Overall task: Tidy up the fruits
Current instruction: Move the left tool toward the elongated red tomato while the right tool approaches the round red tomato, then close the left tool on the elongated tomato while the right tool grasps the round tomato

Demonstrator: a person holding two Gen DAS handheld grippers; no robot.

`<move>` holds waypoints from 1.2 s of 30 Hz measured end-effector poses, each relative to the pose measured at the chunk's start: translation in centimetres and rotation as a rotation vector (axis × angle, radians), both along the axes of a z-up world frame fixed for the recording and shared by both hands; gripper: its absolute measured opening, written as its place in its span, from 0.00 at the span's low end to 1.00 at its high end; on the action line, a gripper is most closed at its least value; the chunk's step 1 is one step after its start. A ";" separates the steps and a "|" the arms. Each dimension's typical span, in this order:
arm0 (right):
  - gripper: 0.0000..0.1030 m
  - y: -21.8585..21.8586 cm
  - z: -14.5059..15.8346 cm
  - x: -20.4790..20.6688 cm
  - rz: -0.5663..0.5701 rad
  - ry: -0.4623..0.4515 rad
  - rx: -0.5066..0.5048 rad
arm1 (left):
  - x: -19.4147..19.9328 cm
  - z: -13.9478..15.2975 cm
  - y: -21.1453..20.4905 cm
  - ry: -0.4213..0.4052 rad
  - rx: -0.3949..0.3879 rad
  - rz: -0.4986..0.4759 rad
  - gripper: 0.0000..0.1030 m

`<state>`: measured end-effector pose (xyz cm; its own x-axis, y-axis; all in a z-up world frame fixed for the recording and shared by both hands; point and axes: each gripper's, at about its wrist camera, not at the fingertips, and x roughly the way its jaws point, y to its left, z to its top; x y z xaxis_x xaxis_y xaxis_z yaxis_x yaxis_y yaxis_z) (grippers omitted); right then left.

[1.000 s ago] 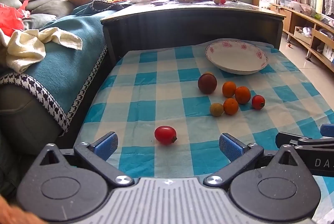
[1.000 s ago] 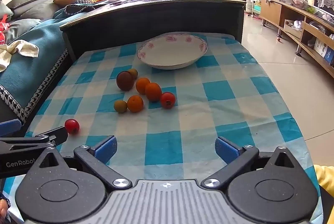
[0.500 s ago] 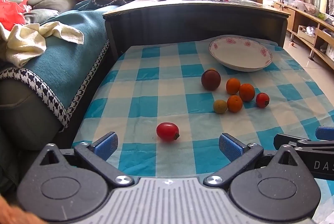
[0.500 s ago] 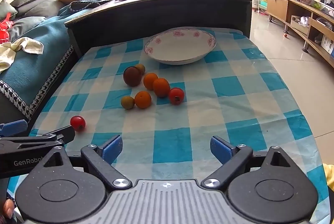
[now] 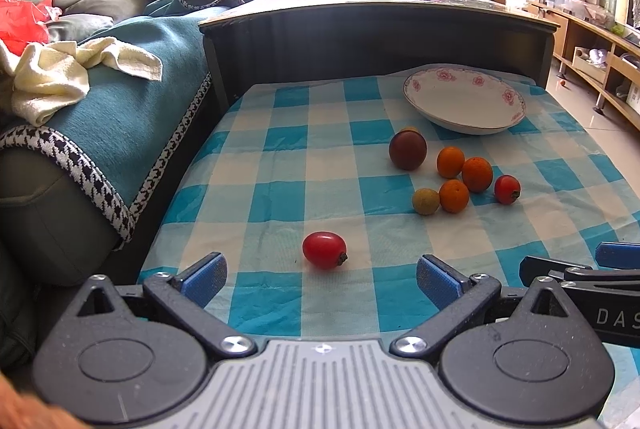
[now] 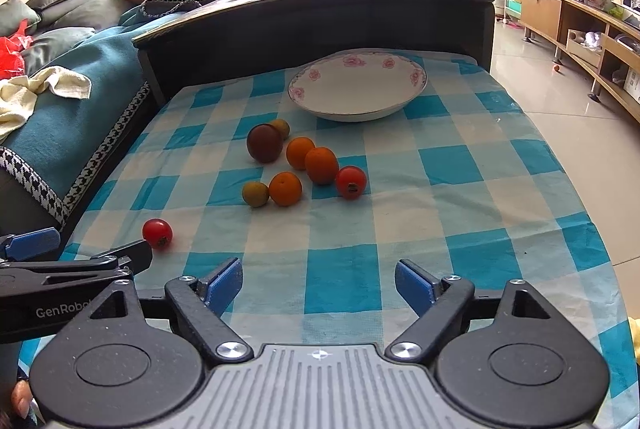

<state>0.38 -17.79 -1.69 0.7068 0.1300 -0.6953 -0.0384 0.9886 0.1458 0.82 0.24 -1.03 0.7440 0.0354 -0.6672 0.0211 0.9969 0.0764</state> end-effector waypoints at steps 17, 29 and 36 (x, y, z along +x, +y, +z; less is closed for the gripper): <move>0.71 0.6 -0.7 0.5 0.041 0.030 0.013 | 0.3 -0.9 0.6 0.008 -0.006 -0.019 1.00; 0.70 1.6 -1.2 1.4 0.088 0.041 0.013 | 2.5 -1.9 2.0 0.019 -0.030 0.006 1.00; 0.70 1.5 -1.5 2.5 0.092 0.050 0.027 | 4.2 -3.2 1.9 0.045 -0.017 0.004 0.88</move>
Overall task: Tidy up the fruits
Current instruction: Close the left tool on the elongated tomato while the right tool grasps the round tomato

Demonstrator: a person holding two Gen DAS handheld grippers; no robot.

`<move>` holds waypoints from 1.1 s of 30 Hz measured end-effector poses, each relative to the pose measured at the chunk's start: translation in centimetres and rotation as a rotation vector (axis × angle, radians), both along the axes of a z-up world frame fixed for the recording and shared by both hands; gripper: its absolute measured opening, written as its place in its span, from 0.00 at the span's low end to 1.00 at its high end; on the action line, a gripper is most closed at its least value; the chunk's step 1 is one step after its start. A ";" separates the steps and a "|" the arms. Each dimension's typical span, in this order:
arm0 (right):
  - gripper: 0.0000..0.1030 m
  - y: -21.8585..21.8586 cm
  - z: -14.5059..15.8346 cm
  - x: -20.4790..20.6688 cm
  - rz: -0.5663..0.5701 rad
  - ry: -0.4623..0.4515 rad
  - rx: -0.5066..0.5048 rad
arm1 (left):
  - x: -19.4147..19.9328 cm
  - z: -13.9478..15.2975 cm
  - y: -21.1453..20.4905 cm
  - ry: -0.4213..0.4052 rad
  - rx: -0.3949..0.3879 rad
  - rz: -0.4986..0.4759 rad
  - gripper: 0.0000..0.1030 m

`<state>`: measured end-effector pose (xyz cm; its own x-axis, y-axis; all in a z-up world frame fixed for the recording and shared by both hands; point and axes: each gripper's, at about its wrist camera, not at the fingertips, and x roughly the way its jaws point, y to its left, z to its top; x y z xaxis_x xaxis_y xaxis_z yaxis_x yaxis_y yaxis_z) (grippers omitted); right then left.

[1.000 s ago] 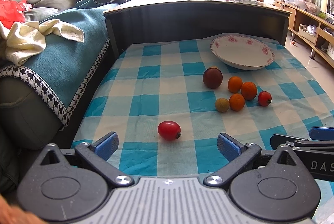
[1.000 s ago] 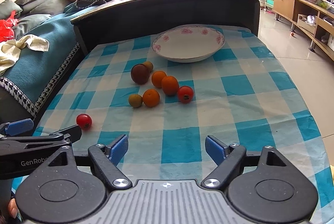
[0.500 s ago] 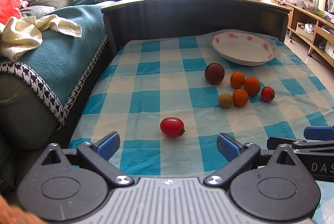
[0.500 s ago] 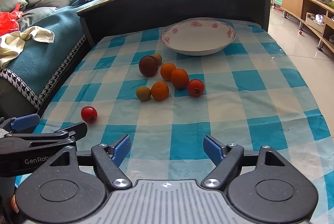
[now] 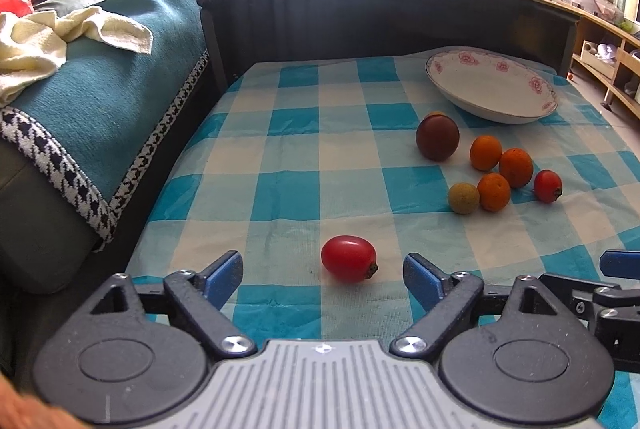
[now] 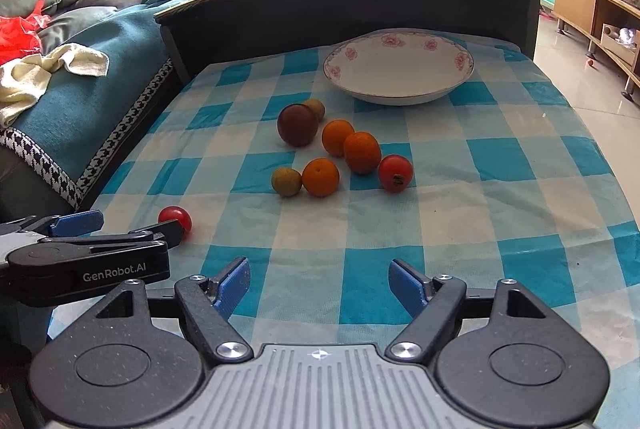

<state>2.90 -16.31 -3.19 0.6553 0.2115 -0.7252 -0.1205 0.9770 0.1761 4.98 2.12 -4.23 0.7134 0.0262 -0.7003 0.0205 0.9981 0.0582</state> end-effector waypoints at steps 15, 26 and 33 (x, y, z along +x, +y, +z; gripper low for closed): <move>0.65 -1.4 -1.1 2.0 -0.010 0.038 0.027 | 1.9 -1.8 -0.8 0.037 -0.023 -0.055 0.47; 0.57 -3.2 -0.3 4.0 -0.009 -0.010 -0.014 | 2.6 -1.3 -0.9 0.059 -0.070 -0.081 0.43; 0.48 -3.7 0.2 6.6 0.044 -0.026 -0.041 | 3.7 1.0 -2.4 0.067 -0.080 -0.183 0.43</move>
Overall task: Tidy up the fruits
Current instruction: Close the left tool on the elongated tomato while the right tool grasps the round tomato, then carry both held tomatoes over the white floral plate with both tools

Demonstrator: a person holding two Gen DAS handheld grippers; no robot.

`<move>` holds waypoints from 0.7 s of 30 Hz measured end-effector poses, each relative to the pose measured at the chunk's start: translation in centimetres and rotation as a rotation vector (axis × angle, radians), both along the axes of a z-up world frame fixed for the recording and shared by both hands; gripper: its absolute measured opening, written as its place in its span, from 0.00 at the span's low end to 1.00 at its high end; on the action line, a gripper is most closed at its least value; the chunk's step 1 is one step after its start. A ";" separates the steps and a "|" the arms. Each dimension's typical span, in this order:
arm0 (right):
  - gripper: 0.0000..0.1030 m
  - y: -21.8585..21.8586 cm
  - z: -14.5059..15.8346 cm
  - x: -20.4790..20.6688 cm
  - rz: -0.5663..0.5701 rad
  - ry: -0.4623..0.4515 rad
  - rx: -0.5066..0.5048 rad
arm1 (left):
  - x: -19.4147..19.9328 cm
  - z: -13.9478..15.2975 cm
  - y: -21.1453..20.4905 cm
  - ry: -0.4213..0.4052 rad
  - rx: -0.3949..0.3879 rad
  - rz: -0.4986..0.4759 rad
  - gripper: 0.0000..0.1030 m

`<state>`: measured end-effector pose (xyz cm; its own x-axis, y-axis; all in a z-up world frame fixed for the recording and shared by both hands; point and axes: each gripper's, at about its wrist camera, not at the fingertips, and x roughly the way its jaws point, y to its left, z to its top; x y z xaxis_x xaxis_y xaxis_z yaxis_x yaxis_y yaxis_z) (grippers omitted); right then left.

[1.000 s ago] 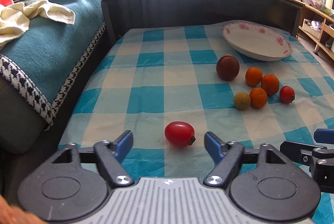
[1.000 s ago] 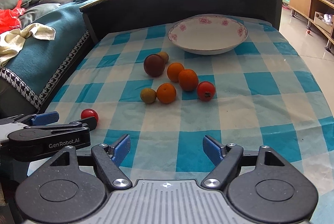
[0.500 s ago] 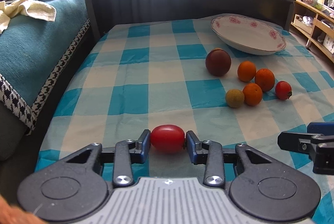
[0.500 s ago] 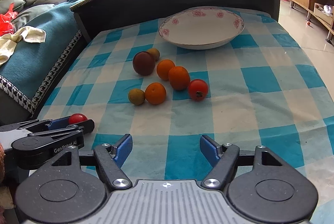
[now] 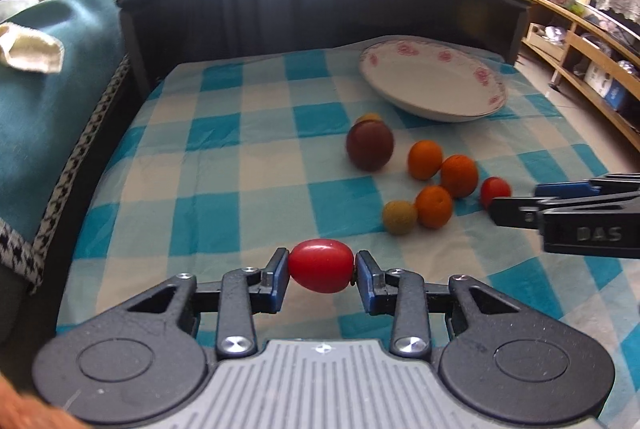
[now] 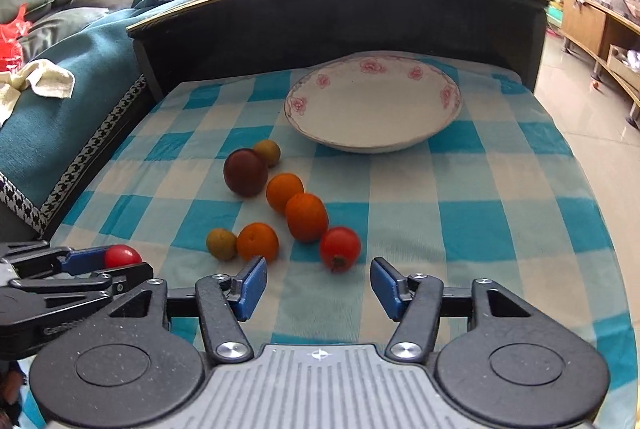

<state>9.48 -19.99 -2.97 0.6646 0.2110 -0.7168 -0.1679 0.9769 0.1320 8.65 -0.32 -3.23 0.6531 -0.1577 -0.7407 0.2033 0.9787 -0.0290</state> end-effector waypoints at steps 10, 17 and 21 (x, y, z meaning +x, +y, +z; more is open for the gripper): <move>0.31 -0.3 -0.7 3.6 0.092 0.052 -0.049 | 3.6 1.9 -2.9 0.030 0.009 -0.168 0.43; 0.24 -0.4 -1.9 4.5 0.104 0.090 -0.067 | 5.1 1.6 -4.1 0.042 -0.008 -0.195 0.43; 0.22 -0.3 -1.8 4.7 0.099 0.093 -0.065 | 5.6 1.6 -4.5 0.041 -0.019 -0.193 0.43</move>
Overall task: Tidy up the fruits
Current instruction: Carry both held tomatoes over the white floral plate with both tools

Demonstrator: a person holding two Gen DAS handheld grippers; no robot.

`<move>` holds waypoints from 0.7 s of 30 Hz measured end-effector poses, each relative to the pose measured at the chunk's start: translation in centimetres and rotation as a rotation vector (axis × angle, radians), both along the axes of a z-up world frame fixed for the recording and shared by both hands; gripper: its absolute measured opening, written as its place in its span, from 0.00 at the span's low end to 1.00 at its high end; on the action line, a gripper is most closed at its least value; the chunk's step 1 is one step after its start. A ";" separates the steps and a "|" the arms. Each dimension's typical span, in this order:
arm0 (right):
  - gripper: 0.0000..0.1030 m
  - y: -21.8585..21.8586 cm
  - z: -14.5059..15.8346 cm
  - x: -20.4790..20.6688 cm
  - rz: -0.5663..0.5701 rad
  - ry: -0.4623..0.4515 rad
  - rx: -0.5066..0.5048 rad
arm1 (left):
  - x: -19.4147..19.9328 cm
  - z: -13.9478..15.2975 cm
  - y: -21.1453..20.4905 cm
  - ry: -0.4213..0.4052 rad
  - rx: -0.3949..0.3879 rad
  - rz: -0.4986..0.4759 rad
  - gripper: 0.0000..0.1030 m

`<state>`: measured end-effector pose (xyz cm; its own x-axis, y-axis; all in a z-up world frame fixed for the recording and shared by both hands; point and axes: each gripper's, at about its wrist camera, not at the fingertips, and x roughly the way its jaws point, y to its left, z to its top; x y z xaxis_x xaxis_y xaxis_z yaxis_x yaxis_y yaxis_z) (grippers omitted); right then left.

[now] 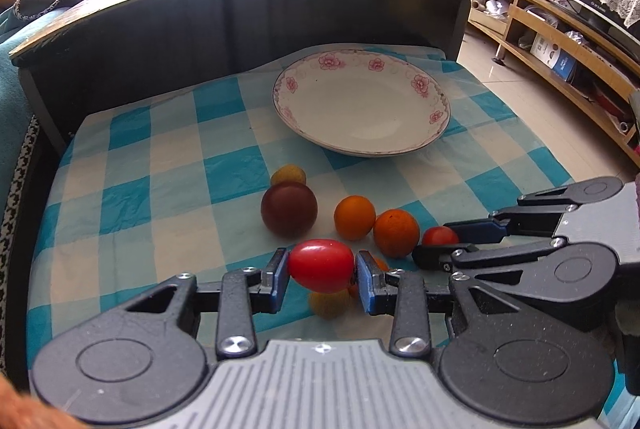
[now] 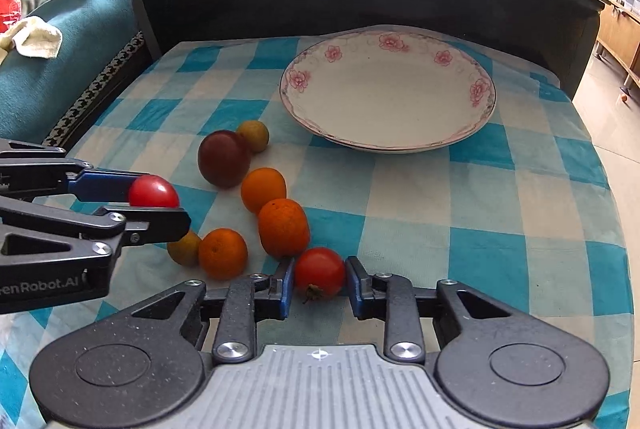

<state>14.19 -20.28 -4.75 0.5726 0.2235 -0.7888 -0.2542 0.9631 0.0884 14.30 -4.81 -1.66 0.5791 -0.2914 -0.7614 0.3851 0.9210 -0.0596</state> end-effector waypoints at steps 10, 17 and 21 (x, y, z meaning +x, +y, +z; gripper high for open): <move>0.21 -1.1 1.9 0.5 -0.052 -0.036 0.061 | 1.8 0.6 -1.5 -0.025 -0.022 0.000 0.43; 0.21 -2.2 3.0 1.8 -0.095 -0.076 0.089 | 3.7 1.6 -2.4 -0.056 -0.059 0.022 0.43; 0.21 -2.8 3.3 2.8 -0.128 -0.092 0.097 | 5.0 1.7 -3.0 -0.069 -0.074 0.023 0.43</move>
<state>16.95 -23.09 -1.50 0.6700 0.2161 -0.7102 -0.1409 0.9763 0.1642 19.27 -7.81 0.05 0.6364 -0.3314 -0.6966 0.3693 0.9237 -0.1020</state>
